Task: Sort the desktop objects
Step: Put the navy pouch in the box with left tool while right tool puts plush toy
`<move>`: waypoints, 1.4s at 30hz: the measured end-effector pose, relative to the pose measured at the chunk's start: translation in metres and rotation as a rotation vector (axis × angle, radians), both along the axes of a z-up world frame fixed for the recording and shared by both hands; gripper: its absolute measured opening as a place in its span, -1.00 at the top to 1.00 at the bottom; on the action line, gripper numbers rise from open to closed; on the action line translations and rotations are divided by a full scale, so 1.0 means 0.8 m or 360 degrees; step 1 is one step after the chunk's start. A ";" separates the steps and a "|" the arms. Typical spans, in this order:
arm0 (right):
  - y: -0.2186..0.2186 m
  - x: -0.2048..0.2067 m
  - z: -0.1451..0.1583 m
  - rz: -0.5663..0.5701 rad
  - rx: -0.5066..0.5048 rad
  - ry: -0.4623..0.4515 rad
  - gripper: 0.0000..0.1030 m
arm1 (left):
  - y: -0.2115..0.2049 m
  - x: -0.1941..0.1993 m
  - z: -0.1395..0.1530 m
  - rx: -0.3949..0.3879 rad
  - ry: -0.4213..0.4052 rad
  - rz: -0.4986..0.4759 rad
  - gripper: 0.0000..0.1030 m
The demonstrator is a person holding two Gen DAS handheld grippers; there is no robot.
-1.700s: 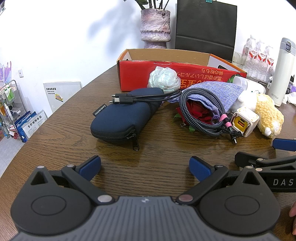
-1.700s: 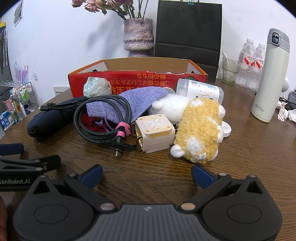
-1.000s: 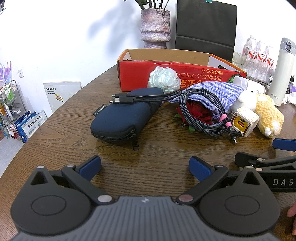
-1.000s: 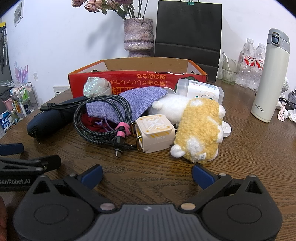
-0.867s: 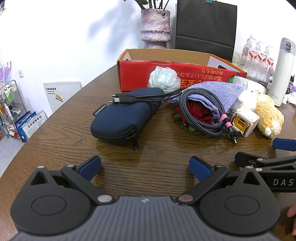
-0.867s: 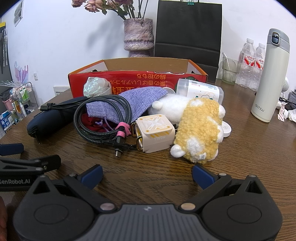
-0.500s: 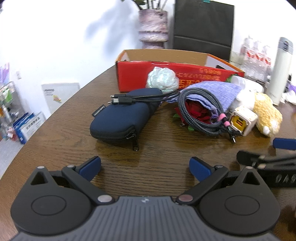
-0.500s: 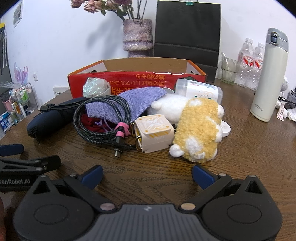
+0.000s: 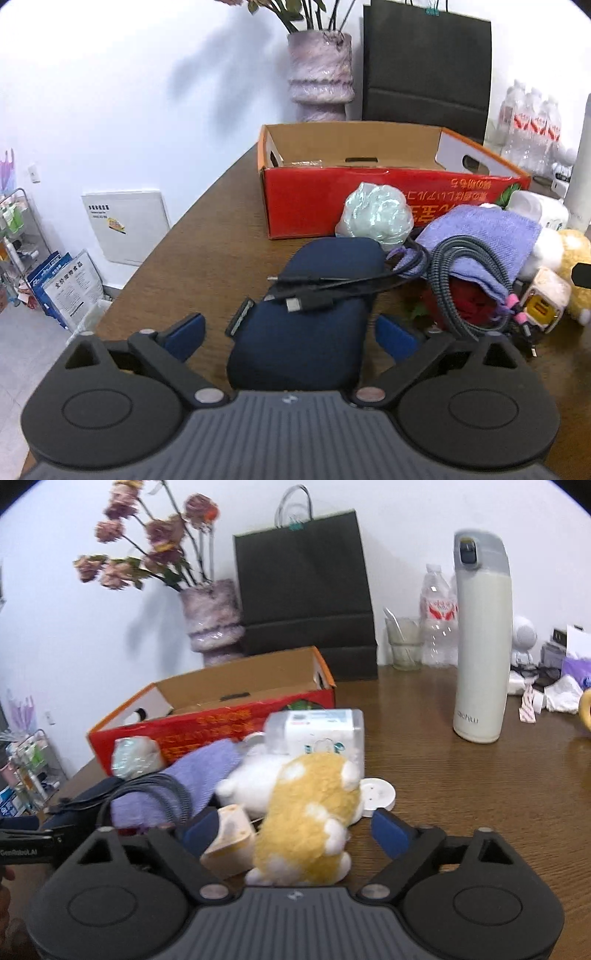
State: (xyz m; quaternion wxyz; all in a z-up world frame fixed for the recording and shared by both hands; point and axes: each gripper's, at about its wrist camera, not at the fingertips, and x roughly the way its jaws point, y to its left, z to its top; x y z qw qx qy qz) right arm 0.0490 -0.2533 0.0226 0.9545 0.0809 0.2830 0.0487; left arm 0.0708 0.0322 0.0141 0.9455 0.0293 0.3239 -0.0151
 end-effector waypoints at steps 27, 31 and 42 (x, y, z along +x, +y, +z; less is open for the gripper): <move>-0.009 -0.119 0.007 0.0076 -0.0223 0.0019 -0.01 | -0.010 -0.156 0.009 -0.0144 0.0118 -0.0041 -0.56; -0.004 -0.102 -0.010 0.0047 -0.0242 0.0072 -0.08 | -0.014 -0.130 0.003 -0.0151 0.0115 -0.0033 -0.58; -0.018 -0.109 0.005 -0.0025 -0.0126 -0.0070 0.10 | -0.016 -0.144 0.010 -0.0237 0.0068 0.0009 -0.20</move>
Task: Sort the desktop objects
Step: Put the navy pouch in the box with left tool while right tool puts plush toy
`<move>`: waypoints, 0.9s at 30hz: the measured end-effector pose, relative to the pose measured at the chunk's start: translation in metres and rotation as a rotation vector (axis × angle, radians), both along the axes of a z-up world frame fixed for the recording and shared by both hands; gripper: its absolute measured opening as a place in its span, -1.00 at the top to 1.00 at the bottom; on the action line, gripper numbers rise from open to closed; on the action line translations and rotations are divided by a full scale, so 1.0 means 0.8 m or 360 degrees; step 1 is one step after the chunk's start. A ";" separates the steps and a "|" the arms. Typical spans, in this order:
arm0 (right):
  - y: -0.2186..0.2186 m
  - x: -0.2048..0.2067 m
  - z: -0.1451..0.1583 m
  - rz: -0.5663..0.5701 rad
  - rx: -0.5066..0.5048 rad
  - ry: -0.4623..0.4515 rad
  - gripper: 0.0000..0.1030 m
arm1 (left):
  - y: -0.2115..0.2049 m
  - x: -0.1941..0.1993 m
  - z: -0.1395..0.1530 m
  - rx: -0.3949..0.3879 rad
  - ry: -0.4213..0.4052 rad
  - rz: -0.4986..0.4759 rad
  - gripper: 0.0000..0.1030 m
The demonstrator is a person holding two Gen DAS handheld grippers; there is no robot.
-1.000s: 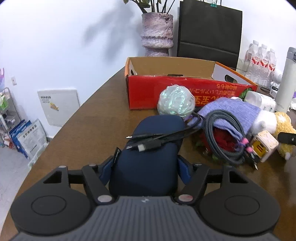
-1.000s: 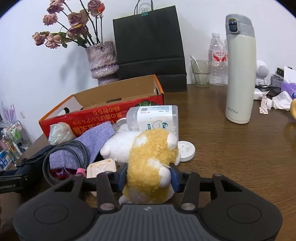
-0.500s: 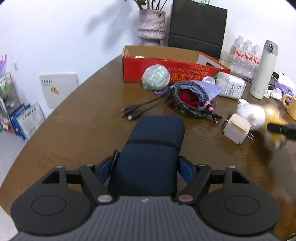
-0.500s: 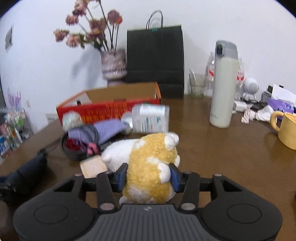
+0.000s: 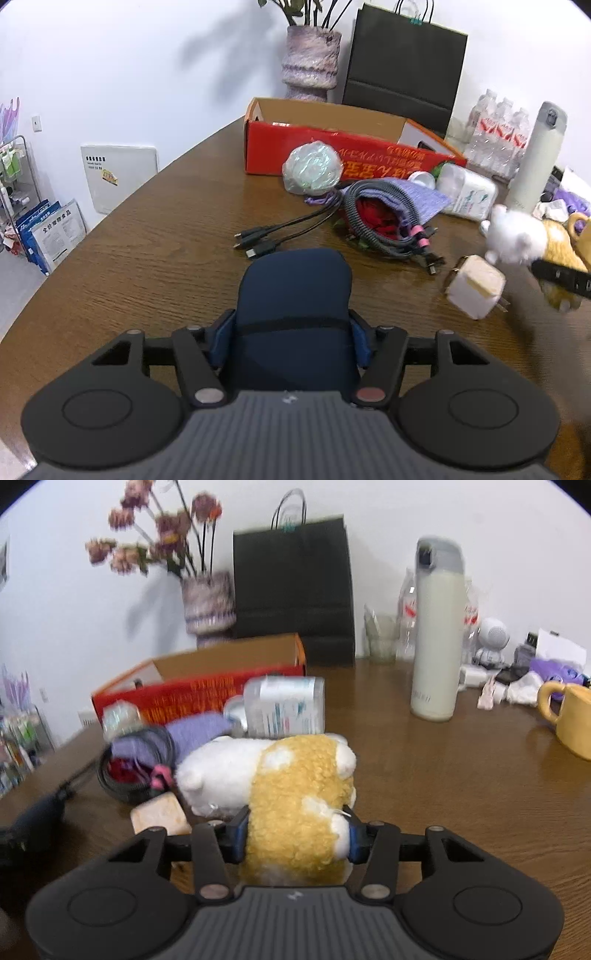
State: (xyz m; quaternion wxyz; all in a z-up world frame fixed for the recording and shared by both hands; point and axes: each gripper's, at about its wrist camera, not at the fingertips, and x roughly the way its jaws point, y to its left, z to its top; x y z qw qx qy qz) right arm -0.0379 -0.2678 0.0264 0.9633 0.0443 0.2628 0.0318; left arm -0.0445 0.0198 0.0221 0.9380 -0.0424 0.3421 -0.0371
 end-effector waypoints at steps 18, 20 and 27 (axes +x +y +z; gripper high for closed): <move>0.103 0.345 0.134 0.0164 -0.0084 0.0017 -0.43 | -0.047 0.334 0.166 0.0141 -0.0262 0.0118 -0.87; 0.108 0.373 0.114 0.0061 -0.0160 0.0199 -0.77 | -0.049 0.337 0.150 0.0258 -0.0230 0.0165 -0.87; 0.091 0.297 0.048 0.0224 0.0073 0.0251 -0.76 | -0.038 0.252 0.084 0.0163 -0.0121 -0.0073 -0.98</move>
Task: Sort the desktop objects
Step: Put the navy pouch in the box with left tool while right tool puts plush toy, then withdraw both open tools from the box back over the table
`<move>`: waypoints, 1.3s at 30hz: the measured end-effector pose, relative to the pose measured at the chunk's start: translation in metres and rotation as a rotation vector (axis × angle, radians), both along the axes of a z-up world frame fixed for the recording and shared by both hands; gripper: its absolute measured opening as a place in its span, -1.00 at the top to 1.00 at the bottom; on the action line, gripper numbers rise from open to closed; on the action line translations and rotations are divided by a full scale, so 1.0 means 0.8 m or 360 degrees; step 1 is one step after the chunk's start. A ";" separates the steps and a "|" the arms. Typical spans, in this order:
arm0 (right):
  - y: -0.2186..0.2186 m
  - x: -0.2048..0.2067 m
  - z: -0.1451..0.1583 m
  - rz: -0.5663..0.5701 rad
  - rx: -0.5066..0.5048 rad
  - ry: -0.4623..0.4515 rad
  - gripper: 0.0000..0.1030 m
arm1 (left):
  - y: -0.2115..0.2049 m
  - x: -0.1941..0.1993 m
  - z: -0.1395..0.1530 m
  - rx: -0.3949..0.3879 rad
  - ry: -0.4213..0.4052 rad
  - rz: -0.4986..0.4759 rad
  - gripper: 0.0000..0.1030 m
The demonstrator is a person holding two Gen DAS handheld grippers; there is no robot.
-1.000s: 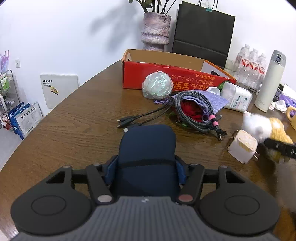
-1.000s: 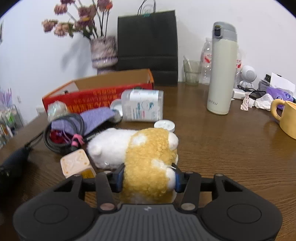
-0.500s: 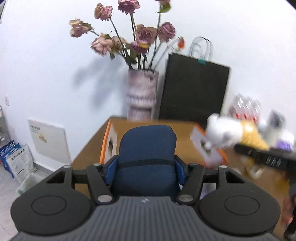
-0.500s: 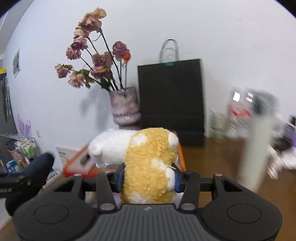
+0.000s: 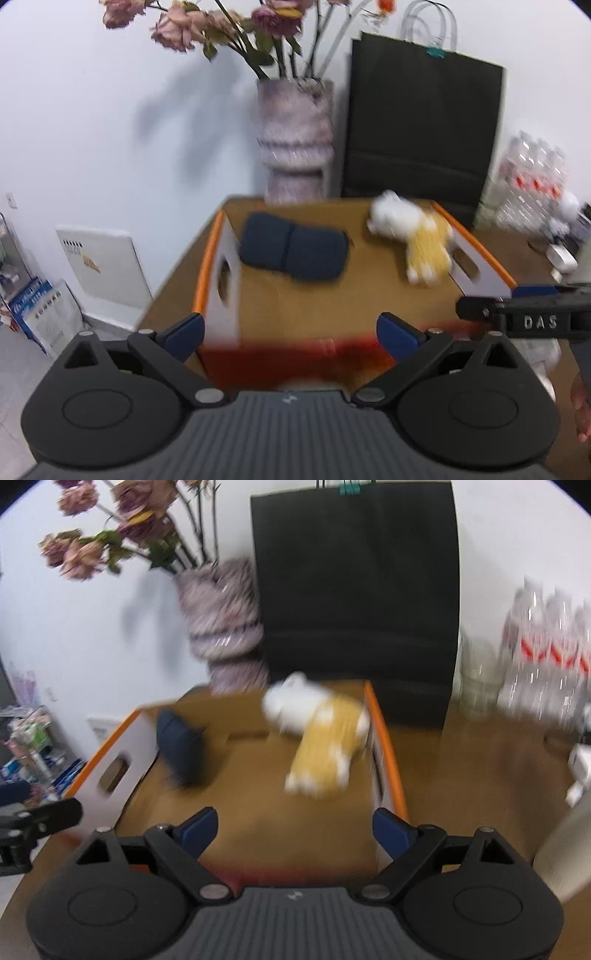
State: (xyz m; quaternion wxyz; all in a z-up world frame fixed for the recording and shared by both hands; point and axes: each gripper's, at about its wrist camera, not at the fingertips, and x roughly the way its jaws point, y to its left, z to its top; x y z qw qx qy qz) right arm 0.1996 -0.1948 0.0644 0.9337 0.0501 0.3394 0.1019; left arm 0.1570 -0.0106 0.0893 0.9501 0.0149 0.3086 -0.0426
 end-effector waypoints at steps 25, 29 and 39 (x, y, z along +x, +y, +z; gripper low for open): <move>-0.029 -0.268 -0.047 0.0146 -0.0086 -0.0153 -0.92 | 0.020 -0.234 -0.086 -0.0047 0.0058 0.0127 -1.00; -0.030 -0.287 -0.051 0.0132 -0.0106 -0.0156 -0.92 | 0.024 -0.256 -0.093 -0.0036 0.0052 0.0118 -1.00; -0.017 -0.316 -0.061 0.0162 -0.0159 -0.0141 -0.92 | 0.024 -0.269 -0.099 -0.0060 0.0058 0.0113 -1.00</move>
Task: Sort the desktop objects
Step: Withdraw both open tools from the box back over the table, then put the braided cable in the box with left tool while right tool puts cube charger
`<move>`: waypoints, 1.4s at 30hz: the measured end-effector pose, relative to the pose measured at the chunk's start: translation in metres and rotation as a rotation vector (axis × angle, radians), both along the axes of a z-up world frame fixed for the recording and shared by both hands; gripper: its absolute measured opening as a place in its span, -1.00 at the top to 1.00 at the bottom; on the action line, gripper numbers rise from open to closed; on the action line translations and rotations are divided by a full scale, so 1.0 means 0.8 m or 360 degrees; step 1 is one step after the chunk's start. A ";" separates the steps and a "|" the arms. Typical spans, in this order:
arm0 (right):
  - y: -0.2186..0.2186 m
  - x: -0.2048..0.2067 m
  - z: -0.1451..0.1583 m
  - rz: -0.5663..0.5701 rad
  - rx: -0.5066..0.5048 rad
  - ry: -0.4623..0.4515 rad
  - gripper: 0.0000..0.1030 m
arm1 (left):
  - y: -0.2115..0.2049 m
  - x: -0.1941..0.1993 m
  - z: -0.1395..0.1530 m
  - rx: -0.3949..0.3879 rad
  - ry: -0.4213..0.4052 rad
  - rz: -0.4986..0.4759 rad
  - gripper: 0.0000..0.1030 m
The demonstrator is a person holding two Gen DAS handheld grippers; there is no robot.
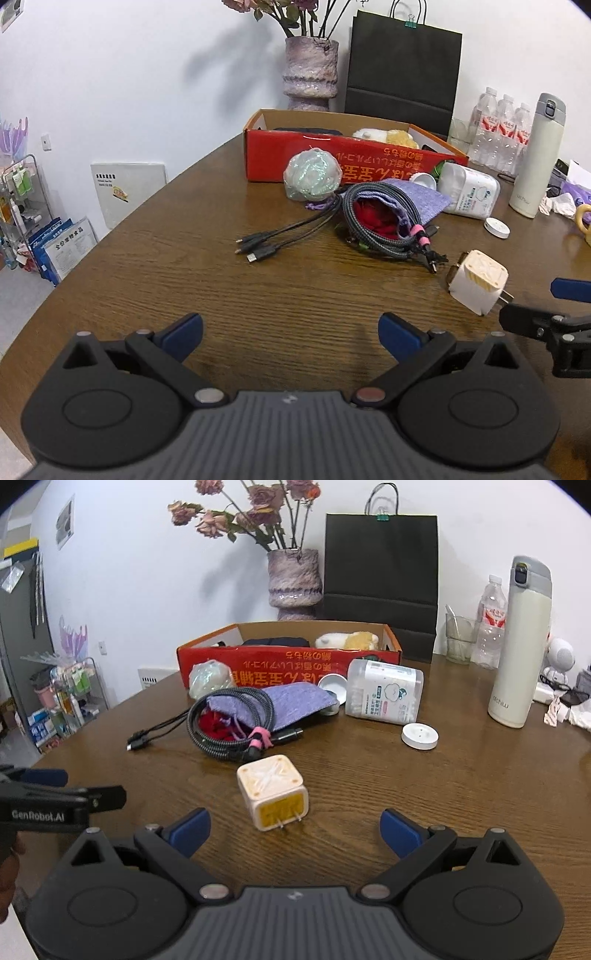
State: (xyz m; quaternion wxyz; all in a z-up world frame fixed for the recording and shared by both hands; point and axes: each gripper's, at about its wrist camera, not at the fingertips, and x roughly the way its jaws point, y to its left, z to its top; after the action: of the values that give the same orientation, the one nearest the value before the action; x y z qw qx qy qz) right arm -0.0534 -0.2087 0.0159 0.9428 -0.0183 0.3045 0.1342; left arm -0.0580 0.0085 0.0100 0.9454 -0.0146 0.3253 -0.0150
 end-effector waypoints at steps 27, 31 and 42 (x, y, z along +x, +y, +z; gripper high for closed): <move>0.024 0.035 -0.009 0.0055 0.0028 0.0025 -0.75 | 0.004 0.043 0.007 -0.0020 -0.0041 -0.0144 -0.97; 0.024 0.051 -0.015 0.0049 0.0031 0.0059 -0.24 | -0.010 0.073 0.017 -0.0029 -0.0099 -0.0187 -0.61; -0.009 0.075 -0.017 -0.0083 0.0091 0.0062 0.25 | -0.035 0.164 0.010 -0.0120 0.0017 -0.0256 0.69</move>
State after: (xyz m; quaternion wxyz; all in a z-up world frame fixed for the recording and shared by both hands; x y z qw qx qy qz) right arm 0.0062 -0.2159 0.0025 0.9400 0.0192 0.3193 0.1185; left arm 0.0729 -0.0196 0.0181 0.9381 -0.0242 0.3297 -0.1030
